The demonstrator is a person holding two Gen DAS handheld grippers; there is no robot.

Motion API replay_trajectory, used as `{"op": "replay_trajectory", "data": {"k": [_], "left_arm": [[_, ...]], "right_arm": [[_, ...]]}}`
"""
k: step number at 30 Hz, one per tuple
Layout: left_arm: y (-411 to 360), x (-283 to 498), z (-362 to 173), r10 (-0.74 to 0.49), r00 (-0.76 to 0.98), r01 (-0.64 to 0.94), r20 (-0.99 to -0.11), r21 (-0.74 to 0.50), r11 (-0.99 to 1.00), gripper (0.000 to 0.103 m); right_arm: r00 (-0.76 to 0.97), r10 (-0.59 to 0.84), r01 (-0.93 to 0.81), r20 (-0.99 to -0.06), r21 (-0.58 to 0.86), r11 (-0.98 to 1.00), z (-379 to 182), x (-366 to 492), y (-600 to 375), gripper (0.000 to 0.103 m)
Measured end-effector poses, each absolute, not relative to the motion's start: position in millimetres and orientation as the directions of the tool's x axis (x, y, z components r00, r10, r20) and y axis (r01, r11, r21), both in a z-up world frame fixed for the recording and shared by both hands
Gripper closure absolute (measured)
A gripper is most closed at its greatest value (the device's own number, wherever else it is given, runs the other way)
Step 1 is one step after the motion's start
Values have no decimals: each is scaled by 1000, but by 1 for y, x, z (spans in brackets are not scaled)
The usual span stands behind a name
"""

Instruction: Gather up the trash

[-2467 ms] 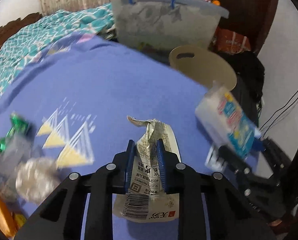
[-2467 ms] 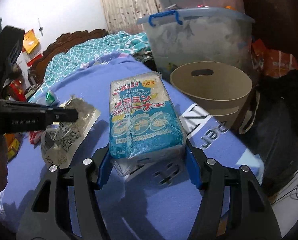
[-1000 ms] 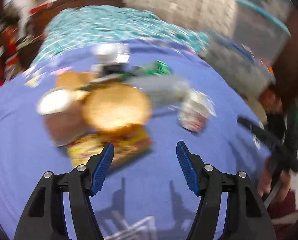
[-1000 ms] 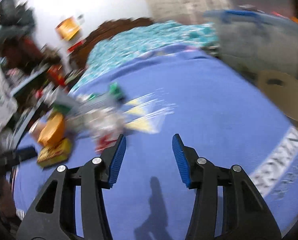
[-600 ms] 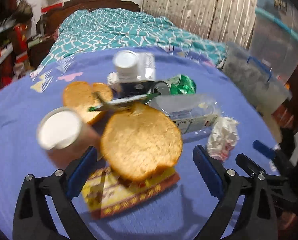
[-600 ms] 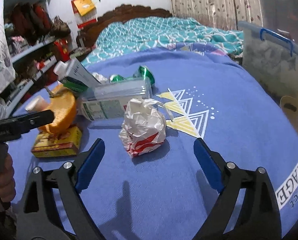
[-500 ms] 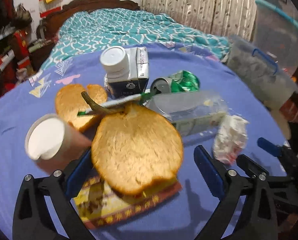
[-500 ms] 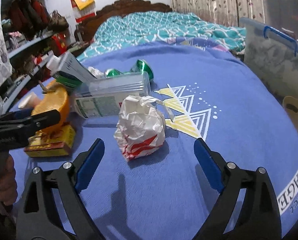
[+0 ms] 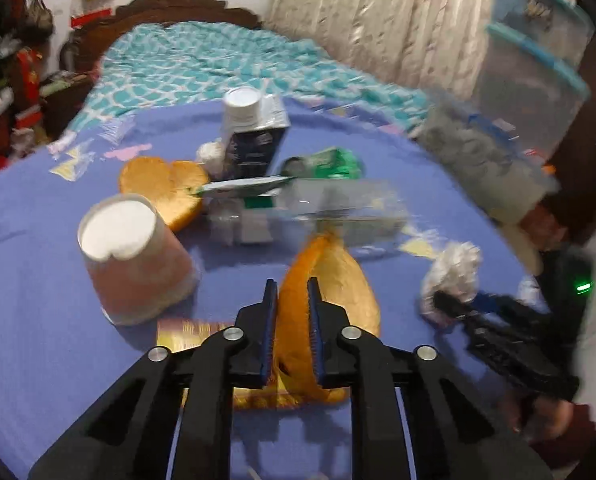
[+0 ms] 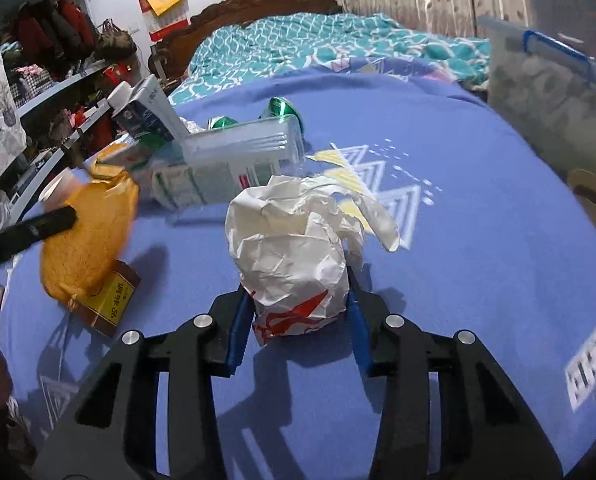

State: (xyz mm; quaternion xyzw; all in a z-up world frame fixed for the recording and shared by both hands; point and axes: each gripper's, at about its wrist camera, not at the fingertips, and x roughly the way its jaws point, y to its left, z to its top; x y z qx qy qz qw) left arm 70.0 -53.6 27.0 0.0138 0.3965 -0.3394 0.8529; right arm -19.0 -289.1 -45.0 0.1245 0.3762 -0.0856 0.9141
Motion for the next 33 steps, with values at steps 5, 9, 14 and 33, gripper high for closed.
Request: {"op": "replay_trajectory", "data": {"k": [5, 9, 14, 33], "left_arm": [[-65, 41, 32, -665, 359, 673, -655, -311, 671, 91], [-103, 26, 24, -680, 281, 723, -677, -316, 614, 90], [-151, 13, 4, -644, 240, 763, -726, -270, 588, 87], [-155, 20, -12, -566, 246, 695, -787, -264, 669, 11]], "right_arm": [[711, -127, 321, -691, 159, 934, -42, -62, -300, 59], [710, -167, 393, -684, 188, 900, -40, -87, -321, 59], [695, -223, 460, -684, 185, 868, -38, -110, -344, 56], [691, -217, 471, -689, 202, 859, -49, -124, -345, 25]]}}
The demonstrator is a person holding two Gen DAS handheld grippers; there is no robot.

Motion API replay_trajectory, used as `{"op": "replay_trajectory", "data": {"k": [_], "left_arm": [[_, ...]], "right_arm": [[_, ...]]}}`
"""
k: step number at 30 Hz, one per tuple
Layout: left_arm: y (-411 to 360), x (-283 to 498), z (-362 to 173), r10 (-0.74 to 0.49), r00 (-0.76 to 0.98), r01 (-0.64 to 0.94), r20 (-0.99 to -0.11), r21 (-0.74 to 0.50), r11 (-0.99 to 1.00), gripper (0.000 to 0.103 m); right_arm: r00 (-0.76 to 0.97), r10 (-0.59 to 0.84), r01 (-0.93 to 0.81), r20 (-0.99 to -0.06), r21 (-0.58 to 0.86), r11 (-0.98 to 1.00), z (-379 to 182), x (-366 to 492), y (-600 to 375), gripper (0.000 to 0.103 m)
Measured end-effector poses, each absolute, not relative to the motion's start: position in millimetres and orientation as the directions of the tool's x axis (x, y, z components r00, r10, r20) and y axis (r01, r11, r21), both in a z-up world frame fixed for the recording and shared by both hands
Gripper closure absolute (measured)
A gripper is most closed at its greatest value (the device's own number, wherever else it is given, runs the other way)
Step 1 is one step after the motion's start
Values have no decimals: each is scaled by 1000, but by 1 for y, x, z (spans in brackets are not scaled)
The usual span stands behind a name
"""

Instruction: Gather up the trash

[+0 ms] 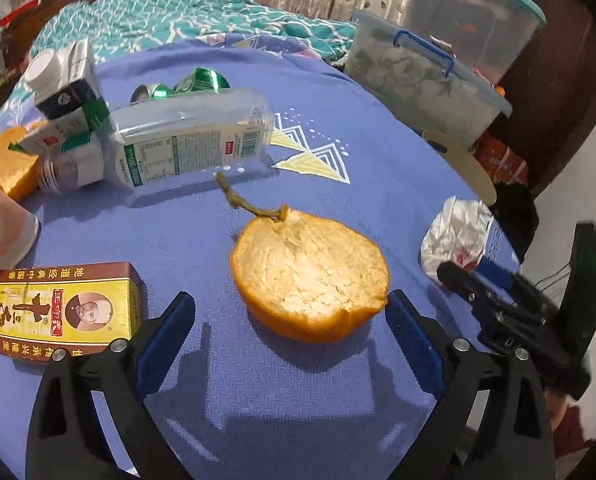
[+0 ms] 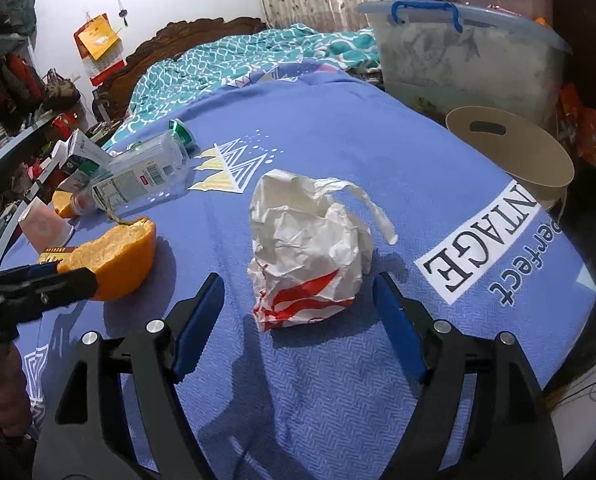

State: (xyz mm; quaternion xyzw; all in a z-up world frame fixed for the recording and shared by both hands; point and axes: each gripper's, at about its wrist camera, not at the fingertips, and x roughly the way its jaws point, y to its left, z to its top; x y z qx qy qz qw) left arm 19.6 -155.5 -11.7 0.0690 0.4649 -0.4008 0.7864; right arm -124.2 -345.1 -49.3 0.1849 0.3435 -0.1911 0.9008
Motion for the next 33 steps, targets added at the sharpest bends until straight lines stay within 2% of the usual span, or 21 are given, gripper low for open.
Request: {"op": "replay_trajectory", "data": {"k": [3, 12, 13, 14, 15, 16, 17, 18, 21, 26, 33], "left_arm": [[-154, 20, -7, -570, 282, 692, -772, -248, 678, 11], [-180, 0, -25, -502, 295, 743, -813, -135, 656, 11], [-183, 1, -27, -498, 301, 744, -814, -126, 656, 14], [-185, 2, -30, -492, 304, 746, -816, -117, 655, 37], [-188, 4, -32, -491, 292, 752, -821, -121, 649, 46], [-189, 9, -33, -509, 258, 754, -821, -158, 637, 50], [-189, 10, -31, -518, 264, 750, -814, -164, 641, 60], [-190, 10, -27, -522, 280, 755, -806, -151, 639, 66], [-194, 13, -18, -533, 269, 762, -802, -160, 627, 72], [-213, 16, -12, -560, 224, 779, -797, -198, 594, 73], [-290, 15, 0, -615, 106, 837, -782, -264, 480, 73]], "right_arm": [[690, -222, 478, -689, 203, 855, -49, -126, -347, 23], [679, -207, 473, -704, 205, 857, -56, -126, -347, 21], [680, -206, 473, -704, 207, 857, -56, -125, -347, 21], [681, -206, 472, -703, 206, 857, -56, -125, -346, 21], [681, -207, 472, -703, 204, 858, -56, -124, -346, 21], [680, -212, 471, -702, 197, 860, -56, -122, -346, 21], [679, -214, 470, -702, 191, 862, -56, -121, -347, 30], [675, -214, 464, -706, 181, 867, -56, -118, -347, 56], [665, -223, 454, -713, 150, 878, -56, -114, -346, 62], [681, -266, 499, -682, 167, 850, -52, -126, -362, 63], [672, -308, 598, -673, 249, 762, -51, -149, -426, 63]]}}
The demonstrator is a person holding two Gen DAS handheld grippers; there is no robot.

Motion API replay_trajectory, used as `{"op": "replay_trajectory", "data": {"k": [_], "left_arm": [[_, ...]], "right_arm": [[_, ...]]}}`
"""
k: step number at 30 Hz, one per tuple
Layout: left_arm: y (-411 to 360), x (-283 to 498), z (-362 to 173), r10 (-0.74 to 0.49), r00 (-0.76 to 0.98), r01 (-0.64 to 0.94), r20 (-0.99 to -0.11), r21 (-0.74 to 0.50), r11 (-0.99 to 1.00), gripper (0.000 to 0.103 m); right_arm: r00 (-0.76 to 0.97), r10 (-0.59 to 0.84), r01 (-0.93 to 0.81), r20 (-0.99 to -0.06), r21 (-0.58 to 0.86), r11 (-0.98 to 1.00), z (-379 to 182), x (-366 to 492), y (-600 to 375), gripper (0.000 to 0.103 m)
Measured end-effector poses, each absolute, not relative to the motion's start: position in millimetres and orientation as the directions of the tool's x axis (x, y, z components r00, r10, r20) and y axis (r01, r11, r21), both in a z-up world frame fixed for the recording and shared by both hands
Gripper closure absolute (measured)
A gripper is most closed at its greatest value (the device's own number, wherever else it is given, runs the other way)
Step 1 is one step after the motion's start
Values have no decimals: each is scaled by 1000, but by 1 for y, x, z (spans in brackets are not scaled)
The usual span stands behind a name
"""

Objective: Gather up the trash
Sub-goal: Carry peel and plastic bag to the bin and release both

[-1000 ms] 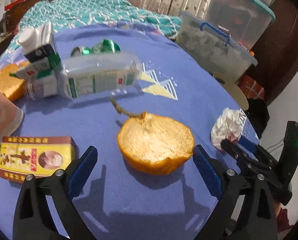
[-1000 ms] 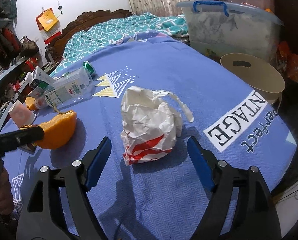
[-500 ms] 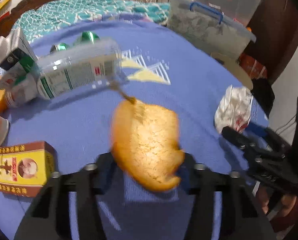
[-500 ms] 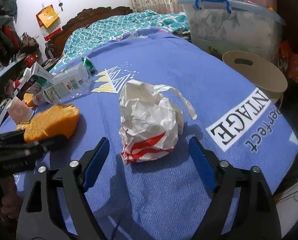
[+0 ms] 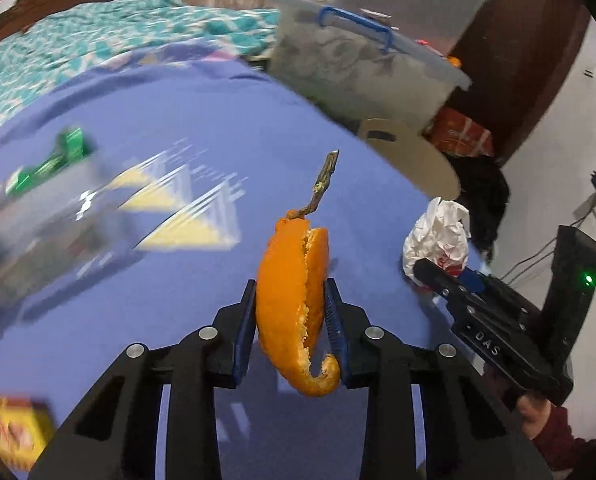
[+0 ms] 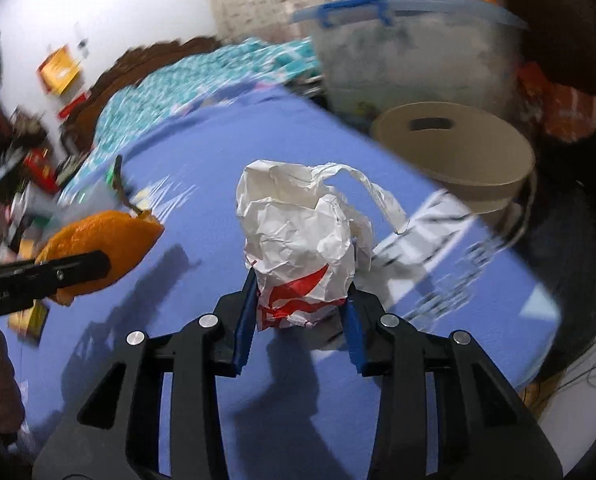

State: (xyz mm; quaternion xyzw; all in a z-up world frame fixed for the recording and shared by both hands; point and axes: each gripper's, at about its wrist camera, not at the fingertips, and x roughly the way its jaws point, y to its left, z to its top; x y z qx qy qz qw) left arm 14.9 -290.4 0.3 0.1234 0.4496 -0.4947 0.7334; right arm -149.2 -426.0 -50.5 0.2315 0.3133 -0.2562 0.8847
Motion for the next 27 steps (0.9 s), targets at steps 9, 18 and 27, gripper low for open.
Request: {"op": "replay_trajectory", "data": {"k": [9, 18, 27], "left_arm": [[-440, 16, 8, -625, -31, 886, -780, -311, 345, 72], [-555, 0, -7, -580, -39, 926, -814, -247, 285, 69], [-559, 8, -5, -594, -16, 900, -804, -271, 342, 43]], "right_arm": [[648, -388, 720, -655, 362, 592, -45, -171, -548, 63], [616, -415, 765, -669, 383, 518, -51, -171, -604, 56], [659, -403, 749, -636, 506, 428, -60, -184, -618, 22]]}}
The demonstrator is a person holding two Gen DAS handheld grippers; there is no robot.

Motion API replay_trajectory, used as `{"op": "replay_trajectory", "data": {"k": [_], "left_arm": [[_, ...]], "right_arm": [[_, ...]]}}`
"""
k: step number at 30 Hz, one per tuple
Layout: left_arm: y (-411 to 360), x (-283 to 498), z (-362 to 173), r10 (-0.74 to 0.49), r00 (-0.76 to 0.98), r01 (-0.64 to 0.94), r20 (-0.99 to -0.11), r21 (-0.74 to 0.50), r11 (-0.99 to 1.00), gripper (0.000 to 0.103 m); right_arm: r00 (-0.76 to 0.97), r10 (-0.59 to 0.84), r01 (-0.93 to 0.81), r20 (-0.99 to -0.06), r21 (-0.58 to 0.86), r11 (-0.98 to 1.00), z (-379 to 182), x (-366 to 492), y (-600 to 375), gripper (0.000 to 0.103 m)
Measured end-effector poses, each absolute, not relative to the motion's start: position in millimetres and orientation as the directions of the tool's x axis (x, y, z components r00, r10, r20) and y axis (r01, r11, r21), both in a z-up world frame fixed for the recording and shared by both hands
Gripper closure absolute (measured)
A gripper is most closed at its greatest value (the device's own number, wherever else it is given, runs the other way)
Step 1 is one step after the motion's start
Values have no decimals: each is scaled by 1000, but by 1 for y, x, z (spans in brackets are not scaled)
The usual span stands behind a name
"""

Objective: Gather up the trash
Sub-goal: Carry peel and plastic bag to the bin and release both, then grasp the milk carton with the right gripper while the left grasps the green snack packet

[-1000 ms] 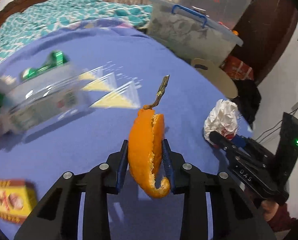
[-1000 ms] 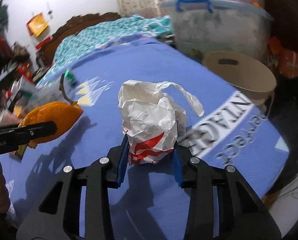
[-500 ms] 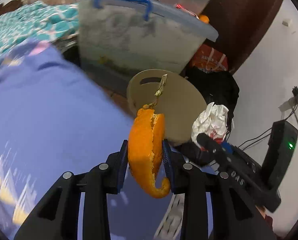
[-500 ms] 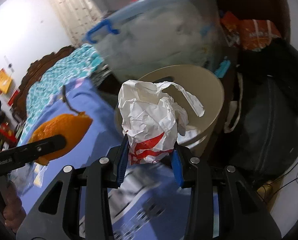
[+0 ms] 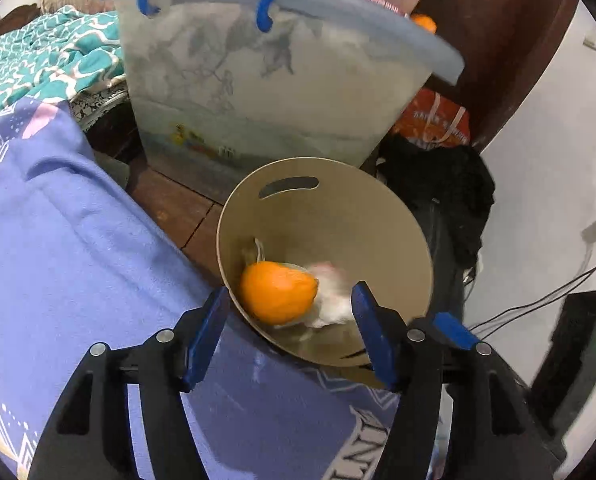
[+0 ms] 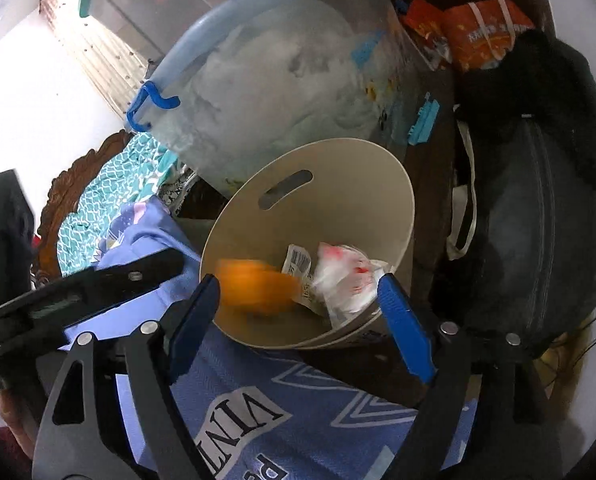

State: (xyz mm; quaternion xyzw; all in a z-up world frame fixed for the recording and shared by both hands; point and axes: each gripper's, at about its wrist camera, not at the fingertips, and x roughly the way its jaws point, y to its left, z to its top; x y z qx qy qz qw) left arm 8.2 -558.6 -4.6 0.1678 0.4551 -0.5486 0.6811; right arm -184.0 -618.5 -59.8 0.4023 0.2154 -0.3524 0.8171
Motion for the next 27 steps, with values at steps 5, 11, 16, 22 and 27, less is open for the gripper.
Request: {"op": "replay_trajectory", "data": {"k": [5, 11, 16, 22, 27], "left_arm": [[-508, -1, 17, -632, 13, 911, -775, -252, 328, 42], [-396, -12, 37, -673, 84, 930, -735, -185, 318, 39], [-275, 9, 32, -648, 189, 887, -738, -155, 435, 39], [-128, 53, 31, -603, 326, 724, -728, -218, 654, 39], [-20, 74, 35, -573, 443, 564, -689, -283, 776, 39]], "right_arm": [[629, -459, 776, -627, 474, 416, -54, -186, -611, 27], [687, -437, 720, -581, 466, 514, -33, -169, -573, 37], [779, -253, 551, -574, 434, 713, -11, -100, -513, 37], [782, 49, 224, -621, 353, 908, 7, 13, -395, 37], [751, 122, -9, -649, 173, 985, 25, 83, -281, 22]]}}
